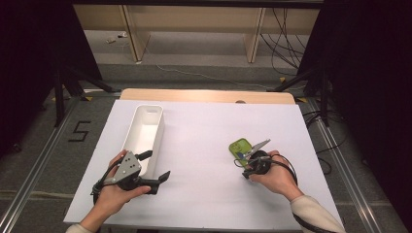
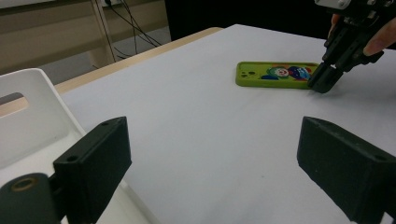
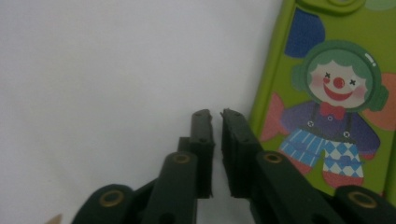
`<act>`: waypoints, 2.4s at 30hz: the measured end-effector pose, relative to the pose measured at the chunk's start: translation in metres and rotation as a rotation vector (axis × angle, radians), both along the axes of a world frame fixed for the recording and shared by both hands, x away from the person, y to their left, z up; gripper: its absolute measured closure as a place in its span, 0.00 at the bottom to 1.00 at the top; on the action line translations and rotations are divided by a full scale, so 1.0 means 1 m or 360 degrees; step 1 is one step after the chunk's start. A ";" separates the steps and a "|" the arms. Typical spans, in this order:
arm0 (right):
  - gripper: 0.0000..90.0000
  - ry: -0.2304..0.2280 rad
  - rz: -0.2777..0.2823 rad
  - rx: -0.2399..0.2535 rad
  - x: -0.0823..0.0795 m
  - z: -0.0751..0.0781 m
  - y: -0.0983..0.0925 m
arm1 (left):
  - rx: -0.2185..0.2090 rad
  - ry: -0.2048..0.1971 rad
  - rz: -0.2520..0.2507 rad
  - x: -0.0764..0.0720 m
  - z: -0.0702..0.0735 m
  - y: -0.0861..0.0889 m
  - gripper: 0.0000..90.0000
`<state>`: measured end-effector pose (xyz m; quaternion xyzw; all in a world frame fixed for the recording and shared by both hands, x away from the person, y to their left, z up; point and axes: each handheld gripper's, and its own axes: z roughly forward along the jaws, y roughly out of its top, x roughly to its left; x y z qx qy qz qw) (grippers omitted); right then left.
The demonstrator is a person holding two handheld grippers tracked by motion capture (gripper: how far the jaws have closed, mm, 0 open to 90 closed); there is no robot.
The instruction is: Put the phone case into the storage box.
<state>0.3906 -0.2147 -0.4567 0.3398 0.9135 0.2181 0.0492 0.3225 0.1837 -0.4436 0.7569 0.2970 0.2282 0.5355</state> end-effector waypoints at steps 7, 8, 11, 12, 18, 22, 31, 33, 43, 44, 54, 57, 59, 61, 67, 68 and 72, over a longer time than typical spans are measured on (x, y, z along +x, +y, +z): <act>0.42 -0.0105 -0.0081 0.0063 -0.002 0.012 -0.003 | 0.0002 0.0001 0.0001 0.000 0.000 0.000 0.11; 0.29 -0.0140 -0.0110 0.0030 -0.001 0.016 -0.006 | 0.0001 0.0001 0.0000 0.000 0.000 -0.001 0.11; 0.20 -0.0161 -0.0161 -0.0014 0.003 0.018 -0.009 | 0.0000 0.0001 -0.0001 0.000 0.000 -0.001 0.11; 0.18 -0.0145 -0.0177 -0.0037 0.005 0.019 -0.011 | 0.0000 0.0002 0.0000 0.000 0.000 -0.001 0.11; 0.13 -0.0081 -0.0221 -0.0168 0.022 0.021 -0.017 | -0.0002 0.0002 0.0000 0.000 0.000 -0.001 0.11; 0.10 -0.0051 -0.0237 -0.0212 0.033 0.023 -0.015 | -0.0003 0.0003 0.0000 0.000 0.000 -0.001 0.11; 0.08 -0.0008 -0.0223 -0.0291 0.054 0.019 -0.003 | -0.0007 0.0004 -0.0003 0.000 0.000 -0.001 0.11; 0.07 0.0005 -0.0225 -0.0304 0.057 0.018 0.000 | -0.0008 0.0003 -0.0004 0.000 0.000 -0.001 0.11; 0.07 0.0064 -0.0204 -0.0352 0.067 0.010 0.012 | -0.0005 0.0001 -0.0007 -0.001 0.000 -0.001 0.11; 0.07 0.0066 -0.0202 -0.0351 0.067 0.008 0.012 | -0.0006 0.0002 -0.0007 -0.001 0.000 -0.001 0.11; 0.06 0.0081 -0.0208 -0.0390 0.071 0.003 0.015 | -0.0008 0.0002 -0.0009 -0.001 0.000 -0.001 0.11; 0.06 0.0086 -0.0210 -0.0401 0.071 0.002 0.015 | -0.0008 0.0001 -0.0009 -0.001 0.001 -0.001 0.11; 0.06 0.0091 -0.0210 -0.0422 0.072 0.001 0.015 | -0.0009 0.0001 -0.0009 -0.001 0.001 -0.001 0.11; 0.06 0.0092 -0.0212 -0.0422 0.072 0.000 0.015 | -0.0008 0.0002 -0.0009 -0.001 0.000 -0.001 0.11; 0.08 0.0118 -0.0232 -0.0434 0.073 -0.003 0.016 | -0.0010 0.0002 -0.0010 -0.001 0.000 -0.001 0.11; 0.09 0.0125 -0.0234 -0.0438 0.073 -0.003 0.016 | -0.0008 0.0003 -0.0011 -0.001 0.000 -0.002 0.11; 0.09 0.0139 -0.0238 -0.0443 0.074 -0.004 0.016 | -0.0007 0.0000 -0.0012 -0.001 0.001 -0.001 0.11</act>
